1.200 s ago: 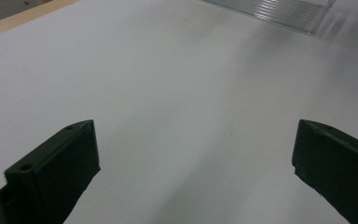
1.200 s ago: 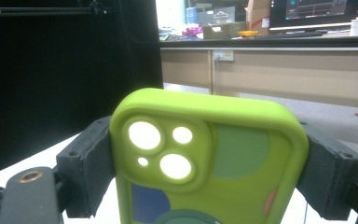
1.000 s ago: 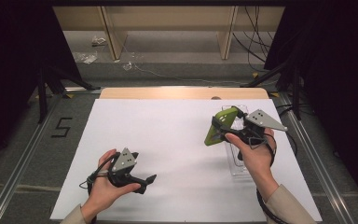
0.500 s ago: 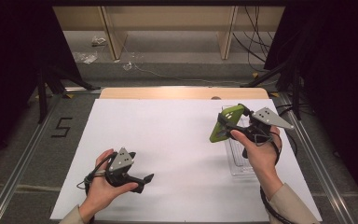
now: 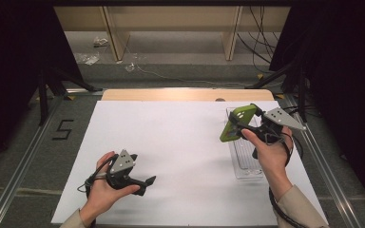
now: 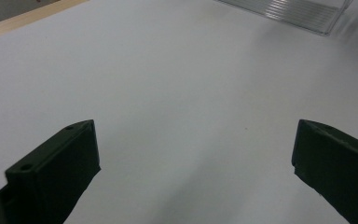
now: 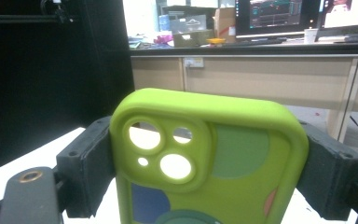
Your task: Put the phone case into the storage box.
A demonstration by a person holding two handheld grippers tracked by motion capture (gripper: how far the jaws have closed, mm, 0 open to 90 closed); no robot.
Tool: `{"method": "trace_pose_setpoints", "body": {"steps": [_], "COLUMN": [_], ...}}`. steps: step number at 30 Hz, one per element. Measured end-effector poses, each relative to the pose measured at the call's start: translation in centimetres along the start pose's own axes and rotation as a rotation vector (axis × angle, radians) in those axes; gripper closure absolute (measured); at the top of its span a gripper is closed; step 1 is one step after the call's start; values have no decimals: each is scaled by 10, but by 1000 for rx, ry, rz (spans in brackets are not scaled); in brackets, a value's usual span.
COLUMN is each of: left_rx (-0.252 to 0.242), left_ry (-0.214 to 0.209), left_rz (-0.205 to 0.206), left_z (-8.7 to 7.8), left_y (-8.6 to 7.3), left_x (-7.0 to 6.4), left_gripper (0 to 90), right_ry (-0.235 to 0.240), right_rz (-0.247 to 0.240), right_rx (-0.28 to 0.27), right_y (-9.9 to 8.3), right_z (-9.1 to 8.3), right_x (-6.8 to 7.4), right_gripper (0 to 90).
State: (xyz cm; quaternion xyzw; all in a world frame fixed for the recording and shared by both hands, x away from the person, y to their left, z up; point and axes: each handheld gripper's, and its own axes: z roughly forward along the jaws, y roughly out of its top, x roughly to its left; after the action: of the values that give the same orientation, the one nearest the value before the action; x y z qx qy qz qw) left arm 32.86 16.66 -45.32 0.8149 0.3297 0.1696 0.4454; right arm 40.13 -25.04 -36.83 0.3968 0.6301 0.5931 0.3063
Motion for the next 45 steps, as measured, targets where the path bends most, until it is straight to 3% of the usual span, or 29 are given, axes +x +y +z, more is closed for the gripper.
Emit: {"method": "trace_pose_setpoints", "body": {"steps": [45], "left_rx": [7], "left_ry": [-4], "left_rz": [-1], "left_z": [2], "left_y": [-2], "left_x": [-1], "left_gripper": [1], "right_ry": [-93], "right_rz": [-7], "right_rx": [5], "right_y": [-2], "right_z": [-4], "right_x": [-25], "right_gripper": [172]}}
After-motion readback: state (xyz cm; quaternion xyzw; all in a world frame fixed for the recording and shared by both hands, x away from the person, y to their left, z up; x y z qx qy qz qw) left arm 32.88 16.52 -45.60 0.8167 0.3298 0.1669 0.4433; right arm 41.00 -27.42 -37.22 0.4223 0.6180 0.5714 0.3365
